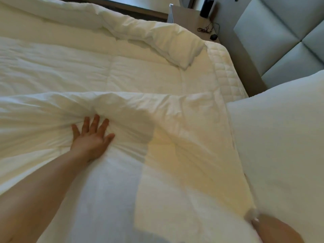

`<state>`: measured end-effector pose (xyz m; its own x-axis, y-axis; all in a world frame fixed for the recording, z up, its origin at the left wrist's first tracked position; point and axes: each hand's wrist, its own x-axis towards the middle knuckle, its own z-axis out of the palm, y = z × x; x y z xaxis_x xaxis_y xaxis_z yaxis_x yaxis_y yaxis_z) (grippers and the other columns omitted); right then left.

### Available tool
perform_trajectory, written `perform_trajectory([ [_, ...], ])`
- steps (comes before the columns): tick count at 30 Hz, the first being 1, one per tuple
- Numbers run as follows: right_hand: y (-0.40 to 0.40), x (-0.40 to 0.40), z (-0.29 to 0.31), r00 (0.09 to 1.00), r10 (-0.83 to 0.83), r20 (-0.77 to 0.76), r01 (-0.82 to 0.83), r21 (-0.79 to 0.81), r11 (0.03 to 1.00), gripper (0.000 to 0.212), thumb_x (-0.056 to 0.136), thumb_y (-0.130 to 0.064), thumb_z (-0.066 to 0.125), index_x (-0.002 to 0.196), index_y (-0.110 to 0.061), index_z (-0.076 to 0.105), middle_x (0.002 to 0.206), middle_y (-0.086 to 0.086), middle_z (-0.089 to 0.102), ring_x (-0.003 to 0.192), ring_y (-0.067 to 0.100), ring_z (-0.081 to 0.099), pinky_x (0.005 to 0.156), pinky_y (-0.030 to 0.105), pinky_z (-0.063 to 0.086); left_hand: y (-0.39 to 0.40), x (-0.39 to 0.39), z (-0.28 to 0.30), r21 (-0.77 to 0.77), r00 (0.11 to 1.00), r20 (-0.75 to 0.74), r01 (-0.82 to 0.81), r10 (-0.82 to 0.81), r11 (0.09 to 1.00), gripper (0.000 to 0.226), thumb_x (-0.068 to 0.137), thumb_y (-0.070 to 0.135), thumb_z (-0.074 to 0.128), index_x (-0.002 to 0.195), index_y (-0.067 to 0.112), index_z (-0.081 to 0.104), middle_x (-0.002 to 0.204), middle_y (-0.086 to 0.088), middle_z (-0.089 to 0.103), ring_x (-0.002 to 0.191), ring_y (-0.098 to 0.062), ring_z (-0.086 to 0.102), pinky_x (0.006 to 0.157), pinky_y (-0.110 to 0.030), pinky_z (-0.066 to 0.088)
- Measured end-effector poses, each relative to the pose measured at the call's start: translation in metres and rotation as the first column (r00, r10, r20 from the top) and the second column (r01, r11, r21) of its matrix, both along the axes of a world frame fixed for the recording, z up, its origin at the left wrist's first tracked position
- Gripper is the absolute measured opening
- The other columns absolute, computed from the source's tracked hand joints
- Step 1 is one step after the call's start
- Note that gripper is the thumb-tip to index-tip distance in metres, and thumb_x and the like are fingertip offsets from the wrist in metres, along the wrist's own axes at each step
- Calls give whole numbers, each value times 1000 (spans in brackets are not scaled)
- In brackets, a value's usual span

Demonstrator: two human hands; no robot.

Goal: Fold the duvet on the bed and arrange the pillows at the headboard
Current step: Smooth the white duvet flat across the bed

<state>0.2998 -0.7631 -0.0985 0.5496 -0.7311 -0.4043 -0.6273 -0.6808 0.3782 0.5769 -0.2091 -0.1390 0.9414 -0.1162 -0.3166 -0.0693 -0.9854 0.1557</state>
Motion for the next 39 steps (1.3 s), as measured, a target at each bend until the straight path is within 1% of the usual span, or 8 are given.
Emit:
perform_trajectory([
  [4, 79, 65, 70, 982, 180, -61, -158, 257, 953, 24, 92, -46, 54, 86, -23, 63, 88, -6, 62, 85, 8, 59, 71, 16, 45, 5, 4, 2, -51, 1000, -16, 0, -1, 999, 68, 95, 64, 23, 155, 36, 6, 164, 4, -10, 150, -24, -11, 115, -60, -6],
  [6, 97, 120, 86, 966, 105, 236, -163, 242, 956, 42, 93, -54, 48, 68, -21, 48, 70, 0, 53, 71, 21, 57, 57, 26, 37, 7, 5, 1, -65, 1000, -13, 12, -13, 998, 67, 96, 63, 24, 155, 36, 7, 164, 5, -8, 150, -24, -10, 115, -59, -6],
  [8, 106, 164, 80, 800, 0, 600, -168, 224, 960, 47, 92, -59, 43, 86, -14, 58, 88, 13, 62, 89, 33, 62, 70, 35, 42, 7, 3, -2, -68, 1000, -10, 15, -16, 998, 66, 96, 63, 25, 154, 38, 8, 165, 5, -6, 150, -23, -9, 115, -57, -7],
  [12, 141, 210, 45, 784, -328, 526, 7, 521, 853, 73, 93, -51, 53, 140, 2, 35, 139, 25, 49, 124, 39, 50, 98, 40, 40, 7, -5, -9, -101, 997, 72, -10, 17, 995, 52, 100, 53, 28, 151, 42, 24, 164, 8, 7, 151, -23, -1, 116, -55, -4],
  [20, 105, 217, 110, 565, 96, 819, -99, -48, 994, 41, 98, -45, 44, 108, -5, 45, 107, 26, 62, 98, 45, 58, 73, 43, 38, -15, -1, 20, -163, 985, 175, 15, 14, 986, 52, 102, 46, 26, 153, 39, 18, 164, 9, 6, 151, -23, -2, 117, -56, -2],
  [29, 79, 203, 36, 884, 46, 465, -33, -36, 999, 45, 99, -40, 41, 121, -2, 51, 126, 22, 58, 118, 40, 56, 95, 48, 43, -56, -2, -17, 9, 984, 45, 175, -175, 985, 63, 97, 60, 13, 153, 39, -7, 163, 6, -18, 147, -25, -23, 113, -61, -14],
  [35, 76, 200, 22, 817, 76, 571, -104, 18, 994, 47, 96, -51, 33, 101, -9, 55, 92, 18, 66, 86, 38, 63, 80, 46, 51, -47, 2, -23, 9, 977, 101, 186, -186, 983, 64, 96, 61, 11, 153, 40, -8, 162, 8, -18, 147, -23, -23, 113, -59, -17],
  [39, 81, 196, 28, 767, 51, 639, -27, -47, 999, 58, 93, -48, 41, 121, 3, 48, 122, 29, 55, 112, 48, 53, 91, 55, 45, -48, 4, -22, 18, 981, 68, 181, -182, 983, 64, 96, 61, 11, 153, 40, -9, 162, 7, -18, 148, -23, -22, 113, -59, -16],
])
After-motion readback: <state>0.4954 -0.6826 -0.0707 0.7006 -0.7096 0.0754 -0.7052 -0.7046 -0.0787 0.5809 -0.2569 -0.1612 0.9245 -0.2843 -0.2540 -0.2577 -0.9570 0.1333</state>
